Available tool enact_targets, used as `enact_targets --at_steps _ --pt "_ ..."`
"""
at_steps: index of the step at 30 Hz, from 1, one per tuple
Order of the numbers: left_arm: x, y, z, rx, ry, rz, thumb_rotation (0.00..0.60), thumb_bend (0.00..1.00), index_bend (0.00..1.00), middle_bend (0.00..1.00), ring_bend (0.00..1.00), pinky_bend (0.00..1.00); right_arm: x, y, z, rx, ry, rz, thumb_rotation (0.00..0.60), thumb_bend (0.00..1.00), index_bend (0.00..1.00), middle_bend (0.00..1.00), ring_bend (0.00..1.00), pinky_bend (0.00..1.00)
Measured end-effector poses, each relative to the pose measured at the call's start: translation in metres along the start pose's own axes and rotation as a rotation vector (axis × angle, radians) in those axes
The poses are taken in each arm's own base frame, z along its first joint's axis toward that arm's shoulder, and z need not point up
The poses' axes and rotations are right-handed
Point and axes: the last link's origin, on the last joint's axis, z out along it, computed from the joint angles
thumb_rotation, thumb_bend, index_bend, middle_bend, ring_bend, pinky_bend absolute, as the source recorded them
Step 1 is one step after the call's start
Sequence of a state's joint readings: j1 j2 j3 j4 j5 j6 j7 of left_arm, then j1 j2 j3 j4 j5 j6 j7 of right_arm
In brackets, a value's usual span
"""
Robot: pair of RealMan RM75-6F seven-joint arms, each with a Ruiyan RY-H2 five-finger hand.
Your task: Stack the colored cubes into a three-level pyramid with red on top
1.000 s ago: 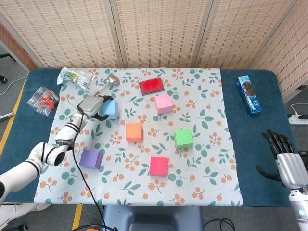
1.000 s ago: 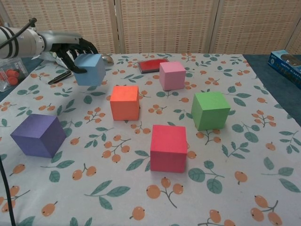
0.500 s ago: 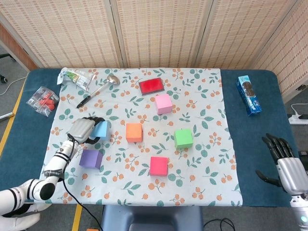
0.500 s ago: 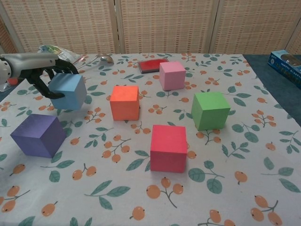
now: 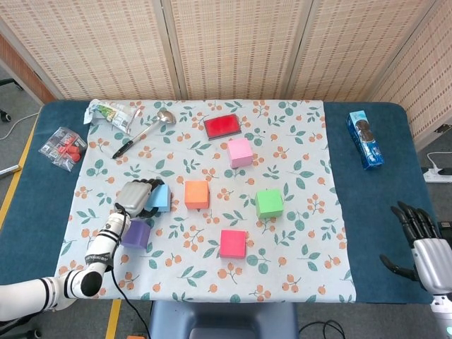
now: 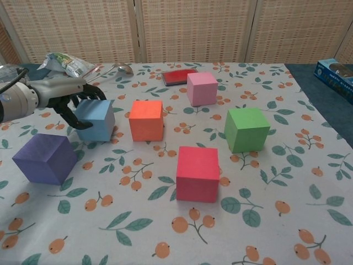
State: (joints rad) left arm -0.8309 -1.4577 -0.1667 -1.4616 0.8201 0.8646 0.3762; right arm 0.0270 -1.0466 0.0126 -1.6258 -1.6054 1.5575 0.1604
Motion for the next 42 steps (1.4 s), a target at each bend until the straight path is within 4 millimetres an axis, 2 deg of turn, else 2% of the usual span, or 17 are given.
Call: enact_targets --at_steps 14,27,42 --pt "0.002 0.022 0.020 -0.041 -0.003 -0.019 0.600 0.38 0.32 0.42 0.37 0.25 0.000 0.002 -0.002 -0.018 0.004 -0.001 0.600 0.08 0.00 0.00 0.00 0.00" --pt "0.004 0.033 0.035 -0.066 -0.009 0.008 0.600 0.38 0.32 0.39 0.34 0.22 0.001 0.006 -0.004 -0.038 0.011 -0.001 0.600 0.08 0.00 0.00 0.00 0.00" --pt "0.006 0.036 0.038 -0.082 -0.035 0.032 0.600 0.39 0.30 0.38 0.32 0.20 0.001 0.009 -0.004 -0.045 0.011 0.001 0.600 0.08 0.00 0.00 0.00 0.00"
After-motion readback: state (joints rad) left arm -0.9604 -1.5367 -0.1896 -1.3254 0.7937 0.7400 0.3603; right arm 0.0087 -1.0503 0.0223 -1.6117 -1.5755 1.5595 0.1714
